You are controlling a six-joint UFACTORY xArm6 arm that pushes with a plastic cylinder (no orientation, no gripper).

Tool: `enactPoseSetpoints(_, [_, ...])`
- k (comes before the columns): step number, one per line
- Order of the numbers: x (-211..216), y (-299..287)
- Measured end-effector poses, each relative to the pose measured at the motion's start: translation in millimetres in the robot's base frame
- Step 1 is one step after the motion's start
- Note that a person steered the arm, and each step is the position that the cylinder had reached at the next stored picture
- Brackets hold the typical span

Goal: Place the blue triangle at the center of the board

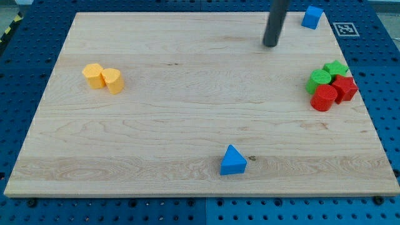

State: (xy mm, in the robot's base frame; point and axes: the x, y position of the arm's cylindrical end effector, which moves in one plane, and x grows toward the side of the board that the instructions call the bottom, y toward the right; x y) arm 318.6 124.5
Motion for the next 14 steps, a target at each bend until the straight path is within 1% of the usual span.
enactPoseSetpoints(3, [175,-159])
enactPoseSetpoints(4, [249,-188])
enactPoseSetpoints(5, [299,-182])
enactPoseSetpoints(6, [300,-136])
enactPoseSetpoints(7, [300,-65])
enactPoseSetpoints(8, [300,-60])
enactPoseSetpoints(10, [299,-68])
enactPoseSetpoints(13, [268,-71])
enactPoseSetpoints(14, [268,-82])
